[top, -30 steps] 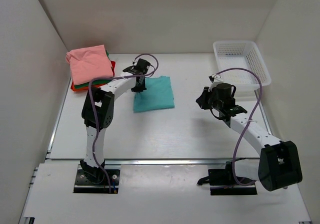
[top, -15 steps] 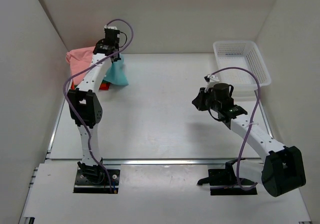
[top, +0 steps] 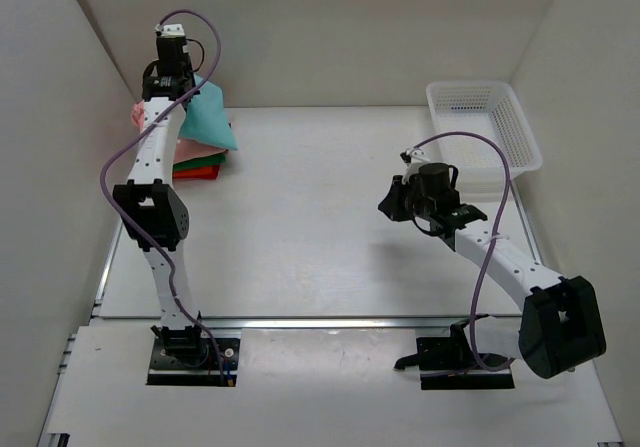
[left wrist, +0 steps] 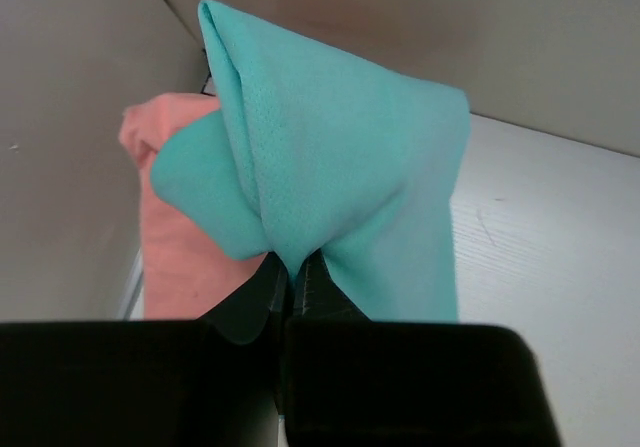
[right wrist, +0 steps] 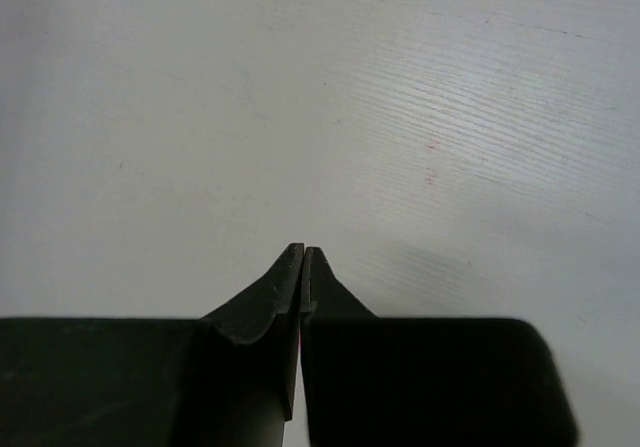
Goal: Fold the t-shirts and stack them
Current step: Put the neatly folded tshirt into the corner of the board with the left arm
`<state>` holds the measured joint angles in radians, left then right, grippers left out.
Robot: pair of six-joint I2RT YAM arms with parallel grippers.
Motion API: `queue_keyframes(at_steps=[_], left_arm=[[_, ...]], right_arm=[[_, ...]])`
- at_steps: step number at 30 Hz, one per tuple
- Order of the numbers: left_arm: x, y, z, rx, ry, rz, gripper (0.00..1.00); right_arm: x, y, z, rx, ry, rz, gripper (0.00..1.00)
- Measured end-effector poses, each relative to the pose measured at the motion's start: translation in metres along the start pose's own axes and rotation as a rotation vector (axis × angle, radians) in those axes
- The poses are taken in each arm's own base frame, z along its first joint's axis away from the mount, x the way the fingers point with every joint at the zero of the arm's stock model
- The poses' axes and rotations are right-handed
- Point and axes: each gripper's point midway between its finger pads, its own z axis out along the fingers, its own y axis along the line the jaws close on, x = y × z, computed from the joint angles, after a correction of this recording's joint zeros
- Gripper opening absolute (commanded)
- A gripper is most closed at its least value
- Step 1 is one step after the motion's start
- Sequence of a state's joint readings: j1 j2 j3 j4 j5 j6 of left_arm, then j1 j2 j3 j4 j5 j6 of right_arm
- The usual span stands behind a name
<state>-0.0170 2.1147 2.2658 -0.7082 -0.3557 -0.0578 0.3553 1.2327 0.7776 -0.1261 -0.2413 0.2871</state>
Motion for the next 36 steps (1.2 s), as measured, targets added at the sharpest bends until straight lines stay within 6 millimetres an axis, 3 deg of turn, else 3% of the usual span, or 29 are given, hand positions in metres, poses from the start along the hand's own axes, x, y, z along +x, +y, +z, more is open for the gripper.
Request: queue_keyframes(at_steps=[4, 10, 15, 22, 23, 24, 25, 26, 27, 30, 32, 34, 36], left_arm=[[0.010, 0.029, 0.025, -0.048, 0.024, -0.017, 0.00], [0.054, 0.065, 0.058, -0.113, 0.124, -0.029, 0.00], [0.076, 0.088, 0.070, -0.154, 0.168, -0.052, 0.00], [0.088, 0.108, 0.081, -0.190, 0.179, -0.097, 0.00], [0.089, 0.111, 0.083, -0.198, 0.181, -0.104, 0.03], [0.090, 0.114, 0.086, -0.205, 0.183, -0.108, 0.23], [0.091, 0.118, 0.089, -0.211, 0.185, -0.109, 0.44], [0.092, 0.121, 0.090, -0.218, 0.189, -0.111, 0.80], [0.095, 0.126, 0.090, -0.227, 0.197, -0.117, 0.98], [0.087, 0.127, 0.084, -0.207, 0.176, -0.145, 0.99], [0.079, 0.119, 0.068, -0.155, 0.156, -0.161, 0.98], [0.070, 0.095, 0.036, -0.074, 0.142, -0.163, 0.98], [0.050, 0.051, -0.011, 0.046, 0.092, -0.148, 0.99]], right_arm=[[0.000, 0.004, 0.002, -0.009, 0.009, -0.003, 0.00], [0.002, 0.007, 0.006, -0.012, 0.024, -0.007, 0.00], [0.017, 0.008, 0.016, -0.012, 0.076, -0.002, 0.00], [0.034, 0.013, 0.024, -0.012, 0.133, -0.011, 0.00], [0.034, 0.014, 0.025, -0.013, 0.136, -0.013, 0.00], [0.034, 0.015, 0.025, -0.012, 0.138, -0.014, 0.00], [0.033, 0.016, 0.025, -0.012, 0.137, -0.016, 0.00], [0.033, 0.016, 0.025, -0.008, 0.137, -0.017, 0.01], [0.034, 0.017, 0.026, -0.007, 0.137, -0.020, 0.00], [0.039, 0.021, 0.026, 0.005, 0.150, -0.021, 0.00], [0.042, 0.021, 0.025, 0.016, 0.158, -0.018, 0.00], [0.045, 0.020, 0.025, 0.032, 0.165, -0.007, 0.00], [0.051, 0.010, 0.022, 0.073, 0.186, 0.006, 0.00]])
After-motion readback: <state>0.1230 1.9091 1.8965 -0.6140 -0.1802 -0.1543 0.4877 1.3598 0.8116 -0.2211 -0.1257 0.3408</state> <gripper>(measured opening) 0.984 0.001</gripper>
